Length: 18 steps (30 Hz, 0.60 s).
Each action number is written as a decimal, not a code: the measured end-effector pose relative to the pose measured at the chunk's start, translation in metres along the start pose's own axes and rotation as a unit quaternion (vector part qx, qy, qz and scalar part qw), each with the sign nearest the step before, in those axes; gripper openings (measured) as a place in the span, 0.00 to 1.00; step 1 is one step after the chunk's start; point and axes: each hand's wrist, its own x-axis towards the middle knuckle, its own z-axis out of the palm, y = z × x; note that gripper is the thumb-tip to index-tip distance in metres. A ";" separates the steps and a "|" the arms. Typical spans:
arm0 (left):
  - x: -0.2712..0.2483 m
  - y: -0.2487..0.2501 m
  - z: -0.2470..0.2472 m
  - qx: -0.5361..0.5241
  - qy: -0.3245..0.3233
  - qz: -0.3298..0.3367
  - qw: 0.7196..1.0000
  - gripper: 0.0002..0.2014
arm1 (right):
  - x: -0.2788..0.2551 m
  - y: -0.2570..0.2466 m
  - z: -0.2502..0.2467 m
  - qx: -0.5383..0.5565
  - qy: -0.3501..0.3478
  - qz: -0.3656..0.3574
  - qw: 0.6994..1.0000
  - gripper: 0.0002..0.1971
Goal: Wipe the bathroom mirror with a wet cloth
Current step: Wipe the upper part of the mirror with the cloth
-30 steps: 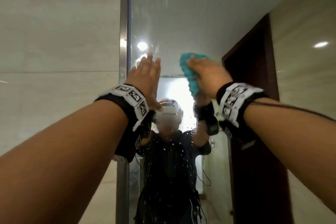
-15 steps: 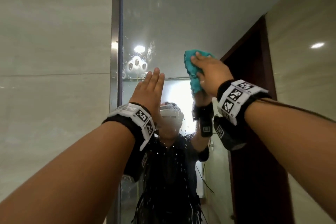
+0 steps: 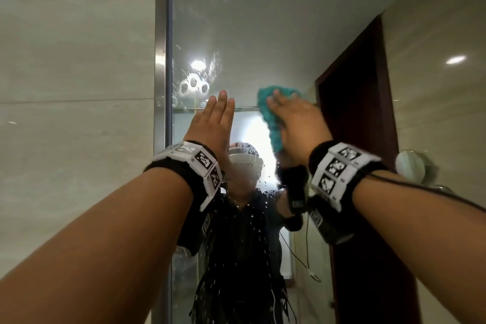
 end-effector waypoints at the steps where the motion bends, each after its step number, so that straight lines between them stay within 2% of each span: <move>1: 0.001 0.000 0.000 0.002 0.002 0.000 1.000 0.73 | -0.010 -0.010 0.008 -0.032 -0.026 -0.049 0.998 0.27; 3: 0.001 0.001 0.000 0.008 0.001 -0.003 1.000 0.74 | -0.015 -0.008 0.016 -0.085 -0.062 -0.125 0.987 0.29; 4: 0.002 0.001 -0.001 0.010 -0.002 -0.004 1.000 0.74 | -0.010 0.002 0.012 -0.077 -0.055 -0.123 0.988 0.28; 5: 0.002 0.001 -0.001 0.011 -0.004 -0.005 1.000 0.73 | -0.003 0.013 0.008 -0.048 -0.034 -0.093 0.994 0.27; 8: 0.001 0.000 -0.001 0.009 -0.008 -0.003 1.000 0.73 | 0.003 0.028 -0.006 -0.002 0.053 0.070 0.996 0.25; 10: 0.001 0.001 0.000 0.004 -0.006 -0.001 1.000 0.73 | -0.008 0.013 0.002 -0.022 0.065 0.094 0.993 0.24; 12: 0.001 0.001 -0.001 0.000 -0.006 -0.002 1.000 0.73 | -0.025 -0.004 0.014 -0.011 0.020 0.005 1.000 0.24; 14: 0.001 0.001 -0.001 0.005 -0.004 -0.002 1.000 0.73 | -0.030 0.006 0.016 -0.016 -0.048 -0.091 0.995 0.23; 15: 0.002 0.001 -0.001 0.007 -0.004 -0.001 1.000 0.73 | -0.025 0.019 0.014 -0.021 -0.045 -0.096 0.994 0.22; 16: 0.002 0.000 -0.001 0.007 -0.003 -0.001 1.000 0.73 | -0.018 0.035 0.009 -0.006 -0.013 -0.062 0.998 0.21; 18: 0.002 -0.001 0.000 0.005 -0.005 -0.002 1.000 0.73 | -0.010 0.058 -0.003 0.063 0.094 0.070 0.991 0.20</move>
